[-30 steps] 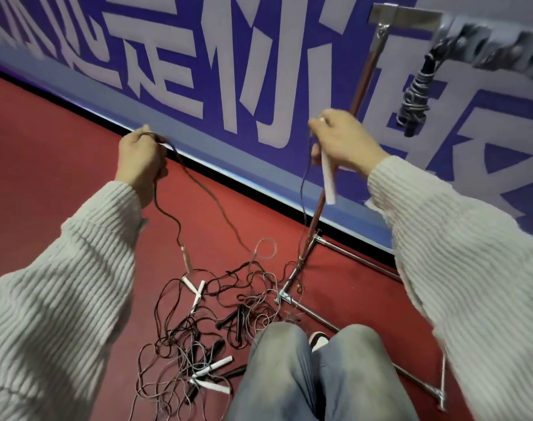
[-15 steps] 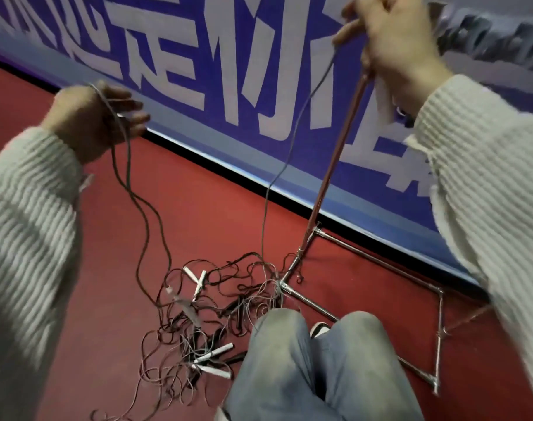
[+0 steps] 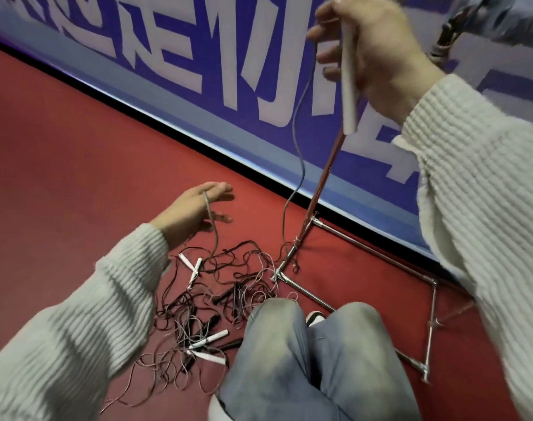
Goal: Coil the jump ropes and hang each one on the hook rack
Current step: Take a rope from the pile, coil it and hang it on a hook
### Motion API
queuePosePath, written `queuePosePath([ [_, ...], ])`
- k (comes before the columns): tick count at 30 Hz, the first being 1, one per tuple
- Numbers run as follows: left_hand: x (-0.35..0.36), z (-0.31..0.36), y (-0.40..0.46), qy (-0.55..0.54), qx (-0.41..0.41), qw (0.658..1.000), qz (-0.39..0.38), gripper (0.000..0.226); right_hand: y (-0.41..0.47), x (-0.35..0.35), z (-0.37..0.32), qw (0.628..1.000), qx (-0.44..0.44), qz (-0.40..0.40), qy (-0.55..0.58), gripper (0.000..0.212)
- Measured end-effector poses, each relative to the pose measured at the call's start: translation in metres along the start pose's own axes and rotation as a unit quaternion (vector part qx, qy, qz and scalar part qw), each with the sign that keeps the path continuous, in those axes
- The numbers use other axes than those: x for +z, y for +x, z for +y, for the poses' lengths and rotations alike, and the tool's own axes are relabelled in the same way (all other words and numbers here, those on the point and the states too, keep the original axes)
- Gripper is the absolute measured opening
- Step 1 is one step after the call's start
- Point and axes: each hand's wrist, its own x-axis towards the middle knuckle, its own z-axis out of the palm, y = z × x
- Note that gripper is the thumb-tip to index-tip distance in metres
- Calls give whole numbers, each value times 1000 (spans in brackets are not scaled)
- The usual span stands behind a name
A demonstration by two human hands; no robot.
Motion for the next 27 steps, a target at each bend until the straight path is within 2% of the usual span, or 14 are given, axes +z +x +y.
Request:
queuePosePath([
  [5, 61, 2, 13, -10, 97, 994, -49, 65, -22, 27, 35, 989, 104, -104, -13, 19],
  [6, 69, 5, 16, 5, 103, 993, -61, 60, -25, 29, 42, 987, 110, -116, -10, 19],
  [9, 83, 11, 24, 37, 122, 990, -53, 15, -31, 26, 56, 988, 107, -110, 8, 11],
  [11, 78, 19, 29, -8, 147, 989, 19, 26, -35, 16, 71, 990, 113, -77, 20, 4],
  [13, 63, 41, 32, -91, 179, 976, 88, 30, -48, 6, 96, 986, 145, -76, -38, 23],
  [14, 57, 57, 31, -137, 195, 967, 95, 29, -58, 5, 110, 974, 172, -114, -89, 40],
  [16, 55, 94, 24, -200, 218, 954, 42, 29, -81, 16, 131, 936, 218, -208, -184, 78],
  [17, 61, 110, 19, -203, 221, 954, 2, 29, -91, 27, 137, 927, 230, -230, -186, 88],
  [18, 69, 122, 13, -184, 222, 957, -36, 29, -97, 38, 138, 932, 233, -231, -155, 87],
  [20, 83, 139, 3, -129, 236, 959, -88, 28, -97, 60, 139, 948, 211, -210, -112, 60],
  [22, 85, 146, -1, -101, 274, 952, -89, 23, -86, 75, 134, 966, 189, -147, -96, 22],
  [24, 65, 144, 3, -55, 348, 935, -26, 14, -69, 80, 126, 978, 198, -38, -53, 33],
  [26, 39, 130, 7, -8, 403, 913, 61, 36, -53, 78, 110, 983, 178, 35, 31, 38],
  [27, 28, 118, 8, -24, 398, 913, 87, 50, -46, 74, 100, 983, 160, 49, 81, 37],
])
